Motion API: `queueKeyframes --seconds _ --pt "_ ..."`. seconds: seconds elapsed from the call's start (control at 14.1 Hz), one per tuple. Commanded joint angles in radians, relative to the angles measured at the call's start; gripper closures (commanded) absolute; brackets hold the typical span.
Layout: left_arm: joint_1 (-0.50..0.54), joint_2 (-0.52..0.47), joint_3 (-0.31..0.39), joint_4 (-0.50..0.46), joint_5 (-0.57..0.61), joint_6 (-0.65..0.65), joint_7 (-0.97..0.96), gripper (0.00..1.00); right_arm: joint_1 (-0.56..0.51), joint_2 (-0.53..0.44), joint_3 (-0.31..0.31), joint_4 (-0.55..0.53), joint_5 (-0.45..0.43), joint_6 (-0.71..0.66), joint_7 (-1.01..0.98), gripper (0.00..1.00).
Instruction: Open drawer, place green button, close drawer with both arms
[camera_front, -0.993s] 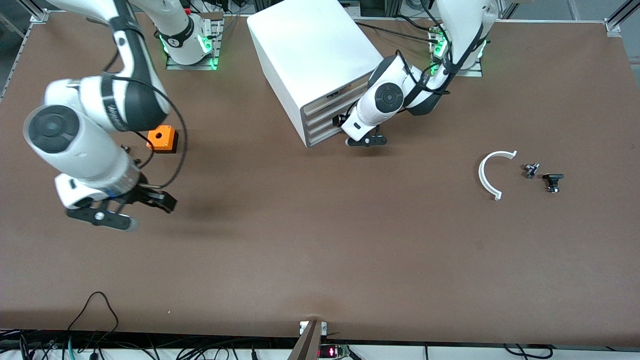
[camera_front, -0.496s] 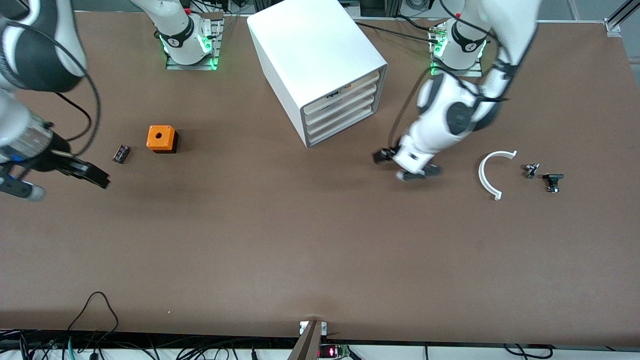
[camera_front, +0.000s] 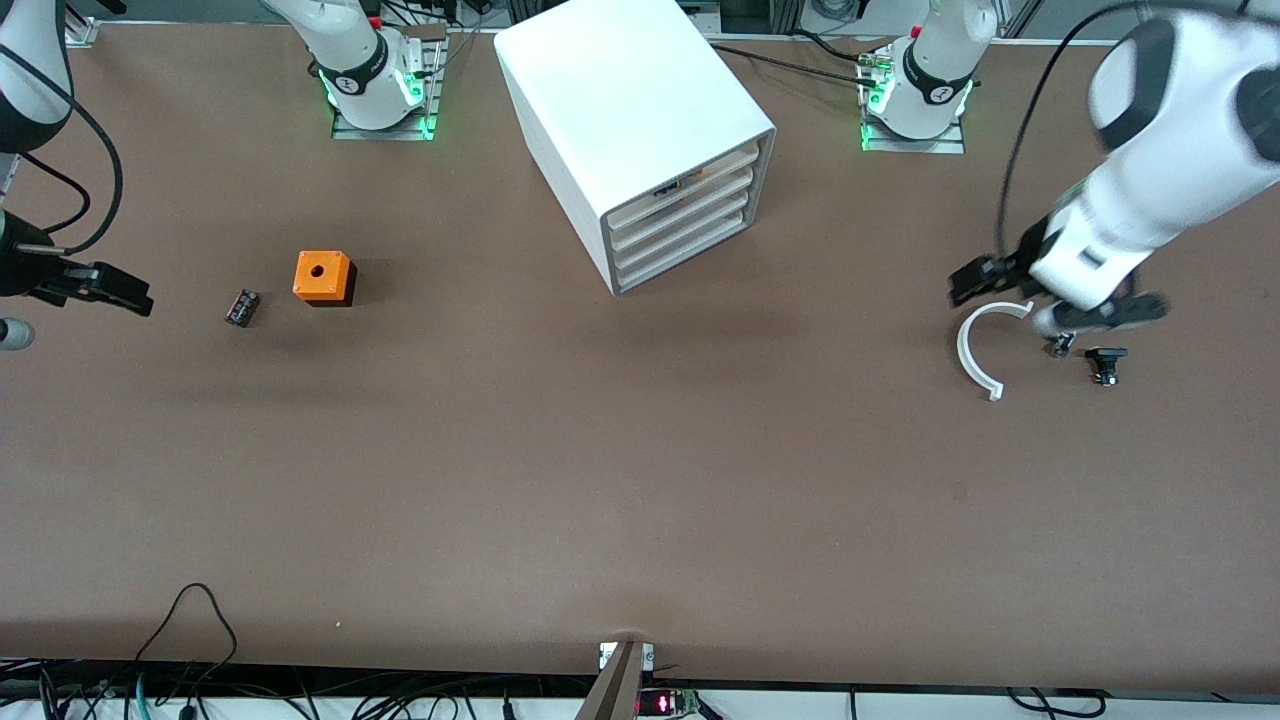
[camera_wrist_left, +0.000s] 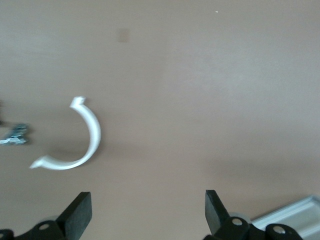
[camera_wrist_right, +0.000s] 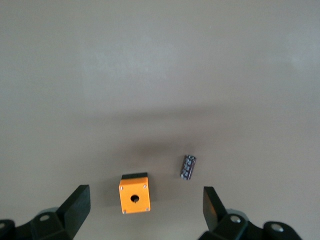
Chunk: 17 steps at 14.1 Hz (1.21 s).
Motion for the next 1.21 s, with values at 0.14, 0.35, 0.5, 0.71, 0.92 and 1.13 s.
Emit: queueKeyframes --seconds 0.14,0.35,0.5,0.71,0.92,1.13 --pt "0.028 -0.069 0.029 0.010 0.051 -0.116 0.065 0.00 0.001 -0.164 0.012 -0.193 -0.004 0.050 -0.018 0.00" --pt "0.030 -0.061 0.029 0.033 0.051 -0.116 0.059 0.00 0.001 -0.153 0.012 -0.171 0.004 0.047 0.009 0.00" --pt "0.030 -0.061 0.029 0.035 0.049 -0.118 0.050 0.00 0.003 -0.152 0.011 -0.153 0.018 0.057 0.015 0.00" --pt "0.030 -0.059 0.026 0.042 0.061 -0.107 0.069 0.00 0.004 -0.141 0.012 -0.142 0.015 0.047 -0.018 0.00" --pt "0.030 -0.052 0.022 0.076 0.065 -0.145 0.051 0.00 0.004 -0.141 0.012 -0.142 0.013 0.041 -0.038 0.00" --pt "0.030 -0.044 0.025 0.087 0.063 -0.153 0.051 0.00 0.004 -0.143 0.012 -0.142 0.019 0.041 -0.035 0.00"
